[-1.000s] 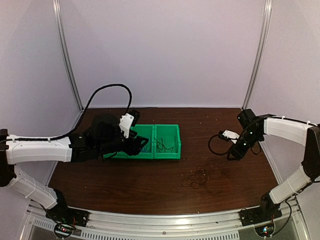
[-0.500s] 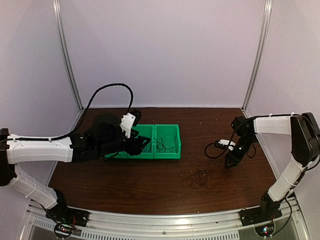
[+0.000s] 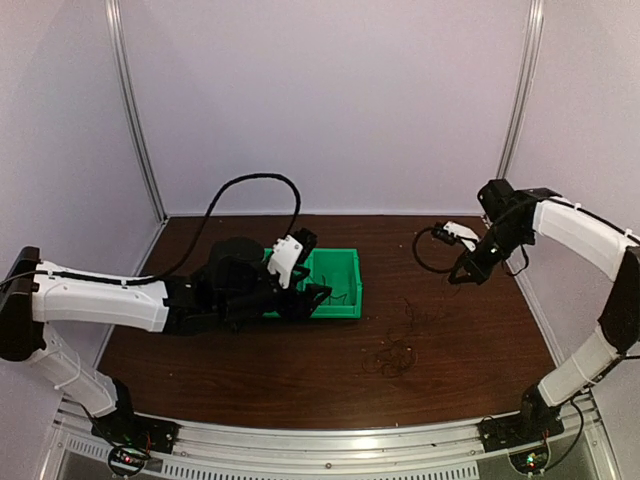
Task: Untangle the cables
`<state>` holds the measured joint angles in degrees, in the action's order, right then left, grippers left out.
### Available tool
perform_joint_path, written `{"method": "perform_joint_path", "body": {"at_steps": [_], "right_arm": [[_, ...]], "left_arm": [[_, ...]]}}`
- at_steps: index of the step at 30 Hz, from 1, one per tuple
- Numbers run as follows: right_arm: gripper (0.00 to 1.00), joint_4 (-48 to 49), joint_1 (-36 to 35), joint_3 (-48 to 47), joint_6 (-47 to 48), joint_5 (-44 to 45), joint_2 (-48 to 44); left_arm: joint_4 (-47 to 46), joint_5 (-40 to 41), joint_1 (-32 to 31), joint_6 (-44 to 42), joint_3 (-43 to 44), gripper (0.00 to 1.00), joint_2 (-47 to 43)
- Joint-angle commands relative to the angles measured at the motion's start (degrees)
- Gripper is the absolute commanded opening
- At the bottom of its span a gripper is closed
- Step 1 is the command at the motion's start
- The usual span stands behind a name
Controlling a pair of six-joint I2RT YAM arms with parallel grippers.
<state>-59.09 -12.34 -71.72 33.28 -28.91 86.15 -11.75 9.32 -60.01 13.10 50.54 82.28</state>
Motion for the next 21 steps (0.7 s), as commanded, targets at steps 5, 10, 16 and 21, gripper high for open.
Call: {"method": "perform_joint_path", "body": {"at_steps": [5, 10, 16, 21], "right_arm": [[0.0, -3.56, -5.69, -13.74, -0.56, -8.79, -8.16], [0.0, -2.53, -9.47, -17.93, -2.34, -10.99, -8.0], [0.0, -4.12, -11.82, -21.23, -1.84, -13.82, -6.52], [0.0, -5.15, -12.88, -22.12, -0.96, -15.51, -7.38]], "left_arm": [[-22.82, 0.61, -6.22, -2.73, 9.81, 0.66, 11.73], [-33.18, 1.42, -8.4, -2.13, 19.52, 0.66, 23.48], [-38.98, 10.89, -9.51, -0.61, 26.96, 0.53, 34.14], [-39.48, 15.16, -9.43, 0.52, 29.2, 0.24, 38.8]]}}
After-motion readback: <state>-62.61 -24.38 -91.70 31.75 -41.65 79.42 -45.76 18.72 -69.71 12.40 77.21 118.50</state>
